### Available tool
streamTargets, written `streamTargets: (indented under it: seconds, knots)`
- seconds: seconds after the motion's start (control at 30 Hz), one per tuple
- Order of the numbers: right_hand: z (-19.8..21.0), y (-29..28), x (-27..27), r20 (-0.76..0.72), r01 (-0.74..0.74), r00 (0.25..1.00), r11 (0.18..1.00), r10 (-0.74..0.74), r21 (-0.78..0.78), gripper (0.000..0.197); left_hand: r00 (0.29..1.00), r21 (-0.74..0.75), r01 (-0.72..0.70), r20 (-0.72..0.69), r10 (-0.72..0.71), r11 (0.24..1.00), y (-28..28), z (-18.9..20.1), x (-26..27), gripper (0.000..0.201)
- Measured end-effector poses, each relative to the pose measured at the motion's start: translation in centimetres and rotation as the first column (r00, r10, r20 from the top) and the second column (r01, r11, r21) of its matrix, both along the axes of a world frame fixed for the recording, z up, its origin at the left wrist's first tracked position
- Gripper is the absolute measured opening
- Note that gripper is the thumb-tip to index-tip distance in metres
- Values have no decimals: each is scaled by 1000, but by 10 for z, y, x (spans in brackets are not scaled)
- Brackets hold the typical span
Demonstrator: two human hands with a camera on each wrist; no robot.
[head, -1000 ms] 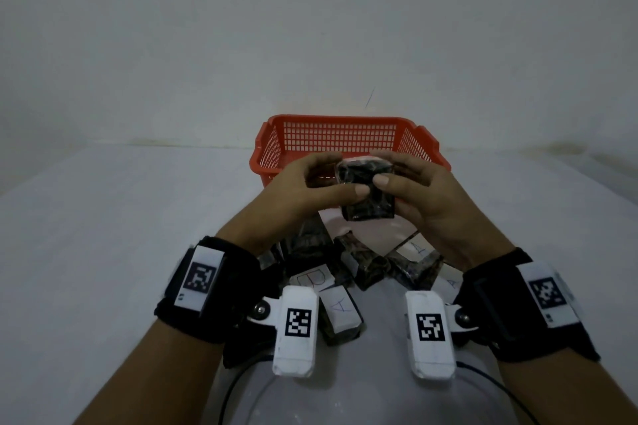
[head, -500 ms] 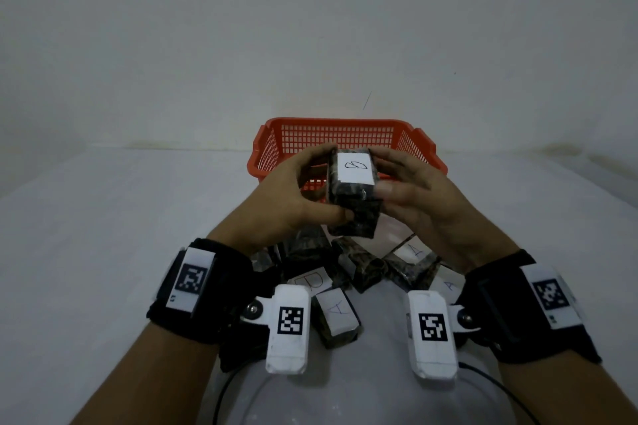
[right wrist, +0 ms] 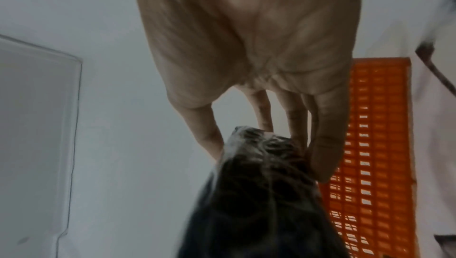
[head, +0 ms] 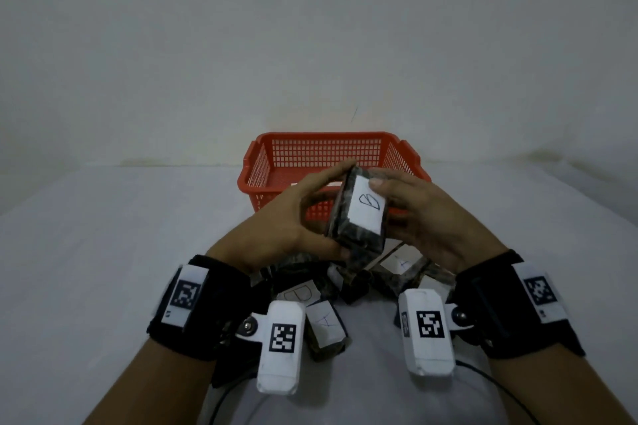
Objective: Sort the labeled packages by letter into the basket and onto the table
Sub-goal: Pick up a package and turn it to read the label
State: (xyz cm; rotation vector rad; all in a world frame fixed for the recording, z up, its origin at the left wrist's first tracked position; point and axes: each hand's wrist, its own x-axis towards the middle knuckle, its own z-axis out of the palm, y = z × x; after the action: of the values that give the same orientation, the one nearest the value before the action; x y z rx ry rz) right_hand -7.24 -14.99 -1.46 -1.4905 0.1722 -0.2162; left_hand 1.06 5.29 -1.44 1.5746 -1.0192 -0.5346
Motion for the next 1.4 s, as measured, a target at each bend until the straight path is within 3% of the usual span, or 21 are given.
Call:
streamTargets:
  seconds: [0.1, 0.2, 0.27, 0.47, 0.57, 0.67, 0.77, 0.97, 1.17, 1.4]
  knots:
    - [12, -14, -8, 17, 35, 999, 997, -36, 64, 27, 990, -79, -25, -138, 14, 997, -12, 5, -4, 88]
    - [23, -34, -19, 21, 108, 993, 978, -113, 179, 20, 917, -185, -216, -375, 135, 959, -34, 12, -8, 44]
    - [27, -50, -29, 1, 150, 988, 971, -153, 188, 17, 905, -158, -296, -362, 223, 942, -54, 18, -14, 29]
    - [35, -106, -54, -88, 251, 966, 962, -242, 110, 21, 943, -105, -224, -273, 189, 969, -127, 28, -34, 33]
    - [35, -141, -66, -129, 306, 947, 948, -294, 83, 26, 928, -76, -228, -320, 193, 971, -174, 21, -32, 30]
    - [36, -179, -74, -176, 354, 927, 927, -331, 122, 35, 898, -65, -229, -400, 185, 971, -221, 17, -27, 40]
    - [33, -216, -78, -214, 396, 906, 909, -365, 127, 25, 857, -21, -204, -487, 168, 979, -263, 12, -21, 43]
    - [15, -270, -69, -286, 474, 860, 868, -421, 148, 12, 862, 134, -170, -460, 213, 976, -339, 1, 1, 39]
    - [-10, -319, -49, -368, 485, 816, 874, -445, 18, 13, 870, 288, -105, -437, 228, 952, -387, -11, 15, 13]
    - [-36, -353, -30, -397, 489, 763, 857, -510, -159, 23, 861, 386, -124, -416, 292, 914, -421, -37, 28, 15]
